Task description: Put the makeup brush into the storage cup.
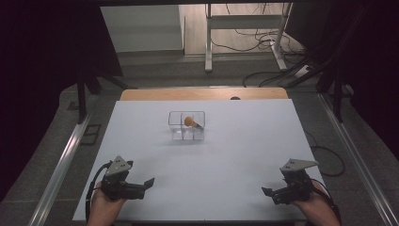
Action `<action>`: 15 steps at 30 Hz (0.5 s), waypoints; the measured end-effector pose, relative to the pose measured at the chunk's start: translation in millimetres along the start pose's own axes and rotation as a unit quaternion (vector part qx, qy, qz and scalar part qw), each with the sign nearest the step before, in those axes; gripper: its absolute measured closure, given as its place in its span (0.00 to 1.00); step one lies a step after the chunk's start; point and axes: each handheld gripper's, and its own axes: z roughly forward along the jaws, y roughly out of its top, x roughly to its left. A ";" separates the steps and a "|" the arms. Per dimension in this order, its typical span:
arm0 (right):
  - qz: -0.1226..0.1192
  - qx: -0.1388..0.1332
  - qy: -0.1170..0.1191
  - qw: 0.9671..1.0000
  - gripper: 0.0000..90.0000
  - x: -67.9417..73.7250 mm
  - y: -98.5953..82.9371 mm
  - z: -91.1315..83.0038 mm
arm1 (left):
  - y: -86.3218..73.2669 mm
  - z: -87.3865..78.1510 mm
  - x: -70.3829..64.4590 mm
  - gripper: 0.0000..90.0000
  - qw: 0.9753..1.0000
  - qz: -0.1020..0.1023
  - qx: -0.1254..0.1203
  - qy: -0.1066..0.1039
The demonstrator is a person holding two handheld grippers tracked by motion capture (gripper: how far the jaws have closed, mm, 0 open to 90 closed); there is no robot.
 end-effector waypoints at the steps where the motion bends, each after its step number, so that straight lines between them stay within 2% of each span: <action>1: 0.000 0.000 0.000 1.000 0.00 0.0 0.0 0.0 | -0.8 -0.7 0.2 0.00 1.000 0.000 0.000 0.002; 4: 0.000 0.001 0.001 1.000 0.00 0.0 -0.1 0.2 | -3.7 -3.7 1.2 0.00 1.000 -0.003 -0.001 0.007; 15: 0.000 0.001 0.000 1.000 0.00 0.0 -0.2 0.3 | -11.2 -8.9 2.4 0.00 0.999 0.006 0.017 0.033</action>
